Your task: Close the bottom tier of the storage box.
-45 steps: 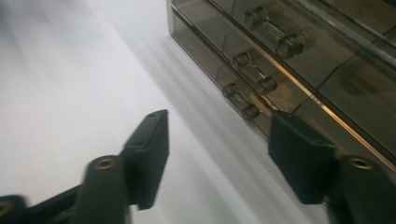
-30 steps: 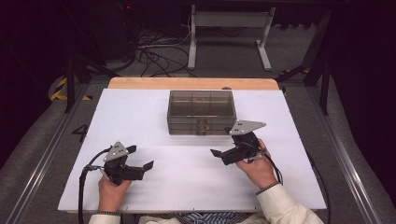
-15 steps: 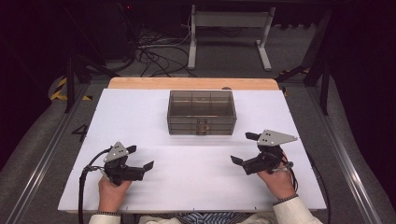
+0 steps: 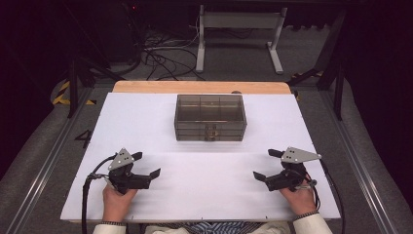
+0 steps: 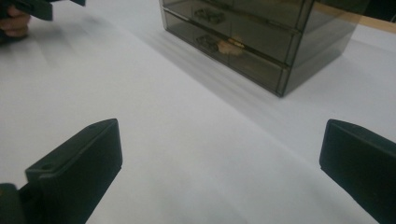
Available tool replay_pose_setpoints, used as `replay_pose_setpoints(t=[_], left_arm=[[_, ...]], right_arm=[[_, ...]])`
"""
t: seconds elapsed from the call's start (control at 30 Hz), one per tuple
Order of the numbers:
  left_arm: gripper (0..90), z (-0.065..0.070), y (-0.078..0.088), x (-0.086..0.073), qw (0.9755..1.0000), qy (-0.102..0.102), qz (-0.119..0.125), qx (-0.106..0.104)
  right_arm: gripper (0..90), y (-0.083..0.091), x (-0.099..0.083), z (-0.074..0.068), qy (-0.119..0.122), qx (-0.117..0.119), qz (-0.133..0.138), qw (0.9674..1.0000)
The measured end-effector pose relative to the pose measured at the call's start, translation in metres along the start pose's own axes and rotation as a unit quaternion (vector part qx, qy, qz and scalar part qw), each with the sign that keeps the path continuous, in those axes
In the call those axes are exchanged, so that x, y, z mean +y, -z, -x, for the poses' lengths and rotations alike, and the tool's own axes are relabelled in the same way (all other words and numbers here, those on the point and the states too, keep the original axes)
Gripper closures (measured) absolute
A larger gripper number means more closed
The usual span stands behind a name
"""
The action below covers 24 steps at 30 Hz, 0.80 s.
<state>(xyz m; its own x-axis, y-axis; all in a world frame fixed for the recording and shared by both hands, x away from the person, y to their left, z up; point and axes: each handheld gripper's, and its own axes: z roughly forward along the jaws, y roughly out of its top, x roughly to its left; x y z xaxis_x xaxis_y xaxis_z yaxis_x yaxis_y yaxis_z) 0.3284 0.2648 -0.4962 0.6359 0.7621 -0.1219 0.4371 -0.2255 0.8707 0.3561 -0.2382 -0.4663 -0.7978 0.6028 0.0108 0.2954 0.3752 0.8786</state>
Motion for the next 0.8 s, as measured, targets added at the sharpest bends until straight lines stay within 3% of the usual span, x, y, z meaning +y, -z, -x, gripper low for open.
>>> replay_pose_setpoints(t=[0.23, 0.67, 0.73, 0.8], left_arm=[[4.6, 0.002, 0.000, 0.000, 1.0000, -0.004, -0.001, 0.000], [4.4, 0.002, 0.001, 0.000, 1.0000, -0.006, 0.003, -0.005], [4.2, 0.002, 0.002, 0.000, 1.0000, 0.000, 0.009, -0.005], [4.2, -0.003, 0.006, -0.002, 0.9995, 0.013, 0.029, -0.009]], right_arm=[[0.3, 0.002, -0.023, 0.005, -0.028, -0.007, -0.014, 0.9995], [0.9, 0.000, -0.023, 0.006, -0.031, -0.006, -0.018, 0.9993], [0.9, 0.000, -0.023, 0.006, -0.031, -0.008, -0.019, 0.9993], [0.8, 0.001, -0.023, 0.006, -0.032, -0.010, -0.017, 0.9993]])
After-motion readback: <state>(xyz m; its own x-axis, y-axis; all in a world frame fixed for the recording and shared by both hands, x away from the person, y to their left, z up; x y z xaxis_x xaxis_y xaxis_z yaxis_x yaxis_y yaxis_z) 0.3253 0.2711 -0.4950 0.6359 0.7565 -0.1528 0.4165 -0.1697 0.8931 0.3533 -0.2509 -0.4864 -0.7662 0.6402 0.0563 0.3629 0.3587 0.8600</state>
